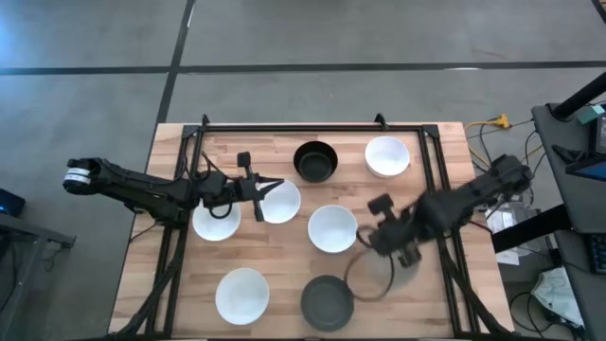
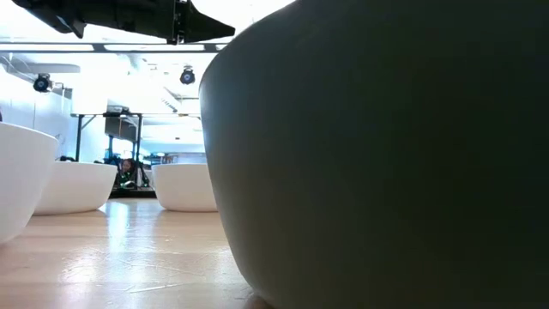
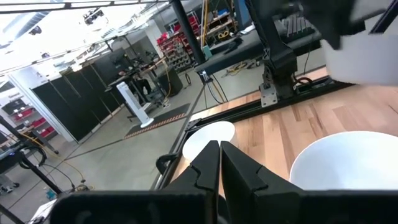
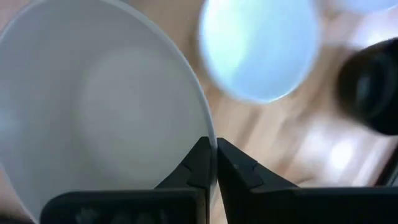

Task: Nest bowls inside each other
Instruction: Stack the gray bowl on top of the white bowl

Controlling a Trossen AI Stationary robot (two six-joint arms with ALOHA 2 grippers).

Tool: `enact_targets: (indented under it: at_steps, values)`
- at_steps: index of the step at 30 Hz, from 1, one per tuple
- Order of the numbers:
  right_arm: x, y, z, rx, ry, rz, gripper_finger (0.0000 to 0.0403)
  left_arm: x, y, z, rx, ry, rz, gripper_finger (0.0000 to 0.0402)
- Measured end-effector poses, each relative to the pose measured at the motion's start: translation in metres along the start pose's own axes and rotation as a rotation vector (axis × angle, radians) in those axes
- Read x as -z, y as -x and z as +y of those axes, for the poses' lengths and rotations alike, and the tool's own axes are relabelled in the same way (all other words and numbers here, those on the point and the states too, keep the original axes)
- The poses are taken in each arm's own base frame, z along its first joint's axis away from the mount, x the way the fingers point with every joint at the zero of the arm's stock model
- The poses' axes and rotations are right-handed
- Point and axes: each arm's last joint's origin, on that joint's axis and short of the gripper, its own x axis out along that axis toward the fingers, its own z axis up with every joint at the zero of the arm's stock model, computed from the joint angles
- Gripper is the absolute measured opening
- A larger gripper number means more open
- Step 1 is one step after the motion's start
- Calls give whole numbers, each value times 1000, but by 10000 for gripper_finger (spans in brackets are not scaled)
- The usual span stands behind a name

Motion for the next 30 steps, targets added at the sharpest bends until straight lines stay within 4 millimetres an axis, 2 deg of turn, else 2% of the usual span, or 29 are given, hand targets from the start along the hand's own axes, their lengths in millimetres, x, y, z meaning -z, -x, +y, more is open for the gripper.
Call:
enact_targets:
  at_steps: [5, 8, 11, 14, 18, 21, 25, 30]
  values:
    - [7, 12, -53, 85, -250, -231, 13, 8, 1, -4, 34, -26, 71, 0]
    - [14, 6, -87, 68, -463, -338, 13, 12, 1, -5, 54, -39, 112, 0]
    - [26, -12, -120, -126, -641, -430, 13, 15, 1, -7, 64, -23, 138, 0]
    - [37, -39, -144, -372, -701, -479, 13, 15, 2, -7, 68, -23, 146, 0]
    - [48, -74, -164, -438, -746, -388, 13, 15, 1, -7, 68, -23, 146, 0]
    - [46, -97, -172, -463, -741, -288, 13, 15, 1, -7, 67, -23, 146, 0]
    - [34, -113, -181, -493, -699, -206, 13, 15, 1, -7, 66, -23, 146, 0]
    - [28, -128, -190, -365, -651, -49, 13, 15, 1, -7, 65, -22, 147, 0]
